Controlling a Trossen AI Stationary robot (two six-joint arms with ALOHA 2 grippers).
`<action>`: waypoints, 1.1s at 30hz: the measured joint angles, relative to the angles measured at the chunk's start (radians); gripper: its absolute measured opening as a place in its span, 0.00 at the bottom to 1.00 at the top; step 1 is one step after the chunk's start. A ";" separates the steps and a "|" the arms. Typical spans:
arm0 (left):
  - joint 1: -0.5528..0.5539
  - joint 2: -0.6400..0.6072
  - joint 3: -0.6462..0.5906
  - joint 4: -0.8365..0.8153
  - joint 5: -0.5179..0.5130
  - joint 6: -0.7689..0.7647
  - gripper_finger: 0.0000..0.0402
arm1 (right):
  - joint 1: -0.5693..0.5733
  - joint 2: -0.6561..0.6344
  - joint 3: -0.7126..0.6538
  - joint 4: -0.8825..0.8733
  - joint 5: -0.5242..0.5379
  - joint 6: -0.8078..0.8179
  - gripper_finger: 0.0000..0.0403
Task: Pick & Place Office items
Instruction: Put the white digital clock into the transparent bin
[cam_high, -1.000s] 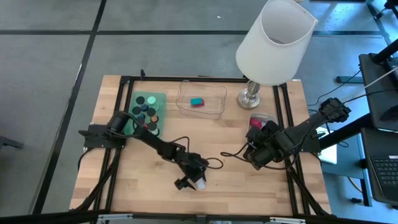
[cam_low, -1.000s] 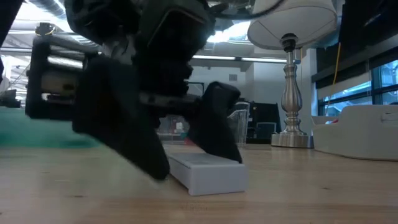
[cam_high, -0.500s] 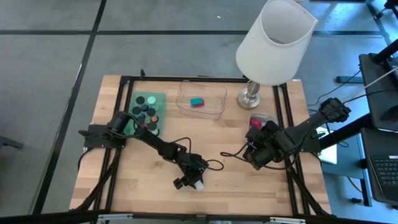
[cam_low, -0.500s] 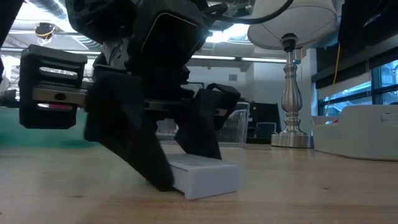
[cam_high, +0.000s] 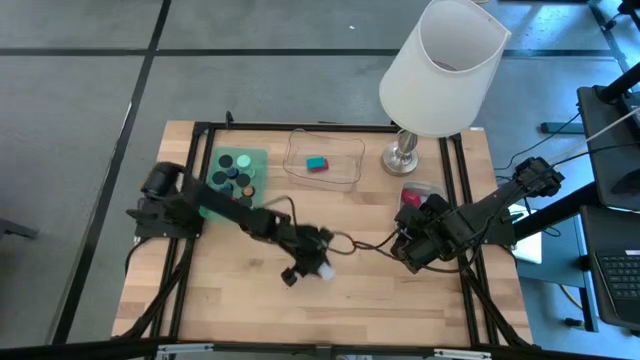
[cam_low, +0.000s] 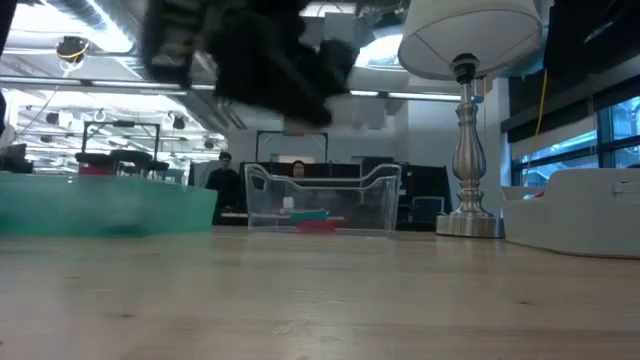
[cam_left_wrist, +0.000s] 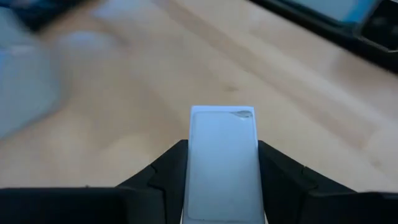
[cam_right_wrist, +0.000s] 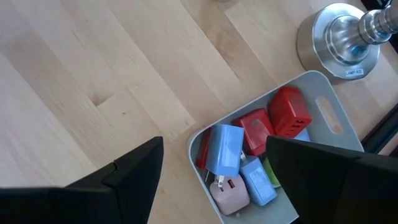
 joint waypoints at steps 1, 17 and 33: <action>0.017 -0.035 0.000 -0.032 -0.016 0.015 0.38 | 0.000 0.000 0.000 0.000 0.000 -0.003 0.72; 0.600 -0.128 0.001 0.042 -0.042 -0.086 0.38 | 0.000 0.000 0.000 0.008 0.106 -0.080 0.72; 0.715 0.100 0.001 0.079 -0.045 -0.136 0.38 | -0.014 0.000 0.000 0.011 0.189 -0.136 0.72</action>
